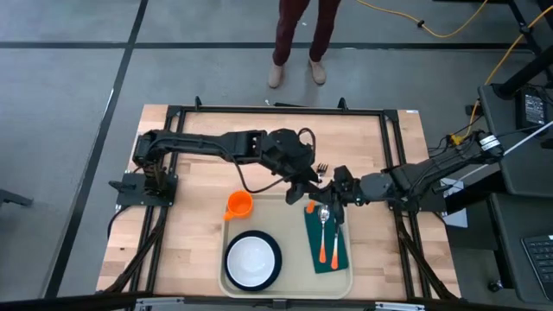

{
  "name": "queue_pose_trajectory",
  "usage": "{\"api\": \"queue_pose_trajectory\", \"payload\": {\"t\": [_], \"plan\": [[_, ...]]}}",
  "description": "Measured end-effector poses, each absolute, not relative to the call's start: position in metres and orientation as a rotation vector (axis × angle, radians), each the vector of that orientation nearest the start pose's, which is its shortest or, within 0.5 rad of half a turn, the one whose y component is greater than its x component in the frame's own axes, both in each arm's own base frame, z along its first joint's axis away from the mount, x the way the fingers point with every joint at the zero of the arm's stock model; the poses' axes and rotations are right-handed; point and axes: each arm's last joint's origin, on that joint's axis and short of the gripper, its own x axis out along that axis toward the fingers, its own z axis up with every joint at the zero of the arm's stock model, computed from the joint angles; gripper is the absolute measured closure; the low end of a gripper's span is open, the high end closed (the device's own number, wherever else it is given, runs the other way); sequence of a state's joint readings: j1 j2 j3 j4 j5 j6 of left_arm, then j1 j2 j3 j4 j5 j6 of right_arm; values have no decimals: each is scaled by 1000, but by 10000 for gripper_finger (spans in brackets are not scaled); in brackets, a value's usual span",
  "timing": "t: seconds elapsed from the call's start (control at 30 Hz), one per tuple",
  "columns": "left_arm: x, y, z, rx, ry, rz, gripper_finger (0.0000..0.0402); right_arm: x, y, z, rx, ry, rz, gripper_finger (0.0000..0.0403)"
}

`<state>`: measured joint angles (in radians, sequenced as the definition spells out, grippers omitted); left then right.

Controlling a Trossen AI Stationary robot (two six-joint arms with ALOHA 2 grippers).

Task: Set up tray
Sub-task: Put the orange fork on the green napkin to the left of the orange spoon

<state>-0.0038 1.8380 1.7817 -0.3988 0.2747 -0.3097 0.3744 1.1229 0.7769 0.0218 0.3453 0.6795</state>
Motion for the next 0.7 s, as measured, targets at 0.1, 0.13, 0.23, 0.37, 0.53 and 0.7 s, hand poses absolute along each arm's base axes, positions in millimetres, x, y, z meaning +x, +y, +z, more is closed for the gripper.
{"api": "queue_pose_trajectory", "payload": {"t": [0.1, 0.13, 0.23, 0.37, 0.53, 0.7], "plan": [[429, -6, 365, -376, 431, -202, 233, 233, 80, 284, 551, 309, -76, 393], [429, -6, 365, -381, 427, -200, 233, 233, 79, 283, 550, 314, -76, 393], [431, -5, 366, -393, 404, -184, 239, 234, 79, 283, 546, 317, -66, 393], [431, -1, 366, -402, 400, -178, 265, 234, 79, 283, 531, 326, -56, 393], [431, -1, 366, -410, 402, -177, 314, 233, 79, 284, 533, 324, -48, 393], [431, -5, 365, -407, 415, -183, 347, 232, 80, 285, 536, 329, -25, 393]]}}
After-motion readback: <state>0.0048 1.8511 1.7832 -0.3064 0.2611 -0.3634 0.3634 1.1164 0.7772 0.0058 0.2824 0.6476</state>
